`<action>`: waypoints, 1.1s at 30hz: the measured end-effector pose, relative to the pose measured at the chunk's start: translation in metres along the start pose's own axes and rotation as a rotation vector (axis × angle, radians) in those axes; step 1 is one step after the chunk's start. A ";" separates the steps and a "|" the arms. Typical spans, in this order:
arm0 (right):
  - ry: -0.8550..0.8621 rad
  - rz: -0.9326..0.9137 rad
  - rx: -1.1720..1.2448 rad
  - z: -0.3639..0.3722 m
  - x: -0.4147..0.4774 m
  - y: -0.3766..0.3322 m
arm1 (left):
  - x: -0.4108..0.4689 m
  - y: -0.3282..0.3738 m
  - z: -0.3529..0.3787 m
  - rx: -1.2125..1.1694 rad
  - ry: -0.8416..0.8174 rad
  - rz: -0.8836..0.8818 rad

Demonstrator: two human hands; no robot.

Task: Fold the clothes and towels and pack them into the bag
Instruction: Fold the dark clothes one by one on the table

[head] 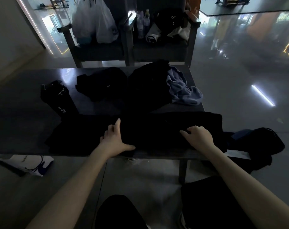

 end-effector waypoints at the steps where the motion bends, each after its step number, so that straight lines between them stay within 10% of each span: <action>1: -0.001 -0.002 -0.002 0.000 -0.001 0.000 | -0.005 0.010 0.002 0.131 0.087 0.059; 22: -0.017 0.021 0.094 0.001 -0.009 0.004 | -0.036 0.014 0.029 0.503 0.171 0.029; 29: -0.026 0.009 0.117 0.002 -0.008 0.009 | -0.025 0.009 -0.005 0.349 0.340 0.124; 33: -0.021 -0.004 0.126 0.001 -0.010 0.009 | -0.014 -0.013 -0.023 -0.163 0.191 0.076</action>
Point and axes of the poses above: each hand's wrist, its own x-axis towards the middle knuckle, its own z-axis out of the palm, y = z × x, the point moved 8 cm from there along x, towards the middle knuckle, and after that the axes turned 4 degrees about -x, right-handed, at the moved point
